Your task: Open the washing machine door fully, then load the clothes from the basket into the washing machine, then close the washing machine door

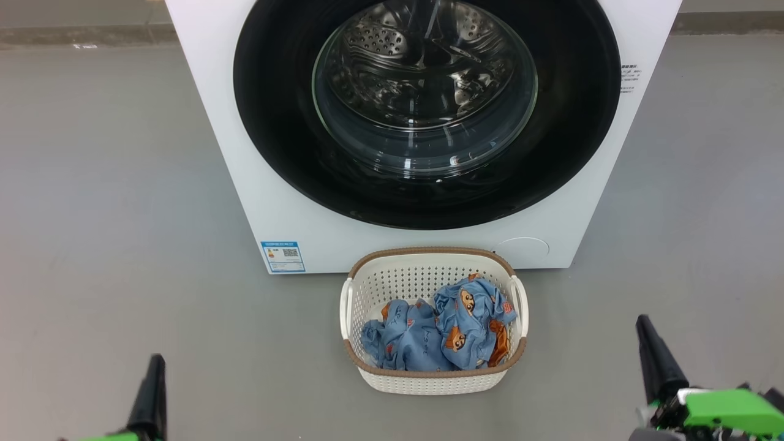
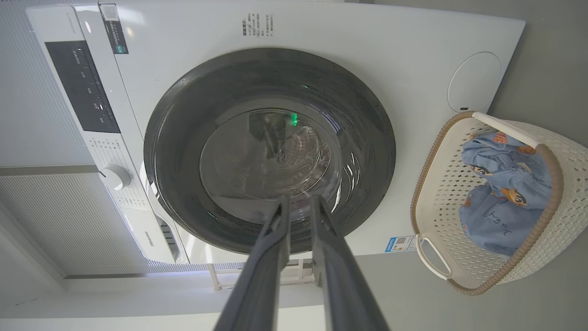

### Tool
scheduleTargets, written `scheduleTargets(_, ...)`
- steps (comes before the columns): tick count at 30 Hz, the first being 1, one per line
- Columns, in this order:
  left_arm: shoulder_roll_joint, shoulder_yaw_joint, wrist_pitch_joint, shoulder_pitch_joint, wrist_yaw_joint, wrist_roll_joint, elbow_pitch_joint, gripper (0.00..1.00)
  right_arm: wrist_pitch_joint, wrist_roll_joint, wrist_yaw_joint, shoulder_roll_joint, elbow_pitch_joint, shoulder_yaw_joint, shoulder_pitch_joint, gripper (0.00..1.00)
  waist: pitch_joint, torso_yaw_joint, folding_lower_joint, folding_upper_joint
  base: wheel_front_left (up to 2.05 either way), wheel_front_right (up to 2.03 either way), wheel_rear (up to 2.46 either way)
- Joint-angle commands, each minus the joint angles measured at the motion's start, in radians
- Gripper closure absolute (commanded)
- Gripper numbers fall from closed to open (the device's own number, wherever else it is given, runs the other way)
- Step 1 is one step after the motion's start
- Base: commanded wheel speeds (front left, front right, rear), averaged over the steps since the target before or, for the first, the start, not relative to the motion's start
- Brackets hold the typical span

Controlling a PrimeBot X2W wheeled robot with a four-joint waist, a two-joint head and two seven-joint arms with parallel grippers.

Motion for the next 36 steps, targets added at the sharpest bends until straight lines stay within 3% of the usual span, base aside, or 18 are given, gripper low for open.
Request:
scheduleTargets(1, -0.005, -0.002, 0.000, 0.007, 0.000, 0.000, 0.013, 0.00, -0.001, 0.000, 0.000, 0.002, 0.014, 0.002, 0.005, 0.00, 0.000, 0.000, 0.0000, -0.0001, 0.00, 0.00, 0.00)
scheduleTargets(9, -0.012, -0.005, -0.017, 0.022, 0.000, 0.003, 0.015, 0.00, -0.009, 0.010, 0.000, 0.006, 0.026, 0.014, 0.011, 0.00, 0.000, 0.002, 0.0017, -0.0001, 0.00, 0.00, 0.00)
scheduleTargets(14, -0.009, -0.008, -0.031, 0.021, 0.000, 0.012, -0.005, 0.00, -0.021, 0.016, 0.000, 0.006, 0.014, 0.021, 0.005, 0.00, 0.001, 0.004, 0.0002, -0.0001, 0.00, 0.00, 0.00)
scheduleTargets(36, 0.010, -0.030, -0.096, 0.004, -0.001, 0.095, -0.081, 0.00, -0.058, -0.018, 0.000, 0.005, -0.063, 0.064, -0.026, 0.00, 0.013, 0.009, 0.0000, -0.0001, 0.00, 0.00, 0.00)
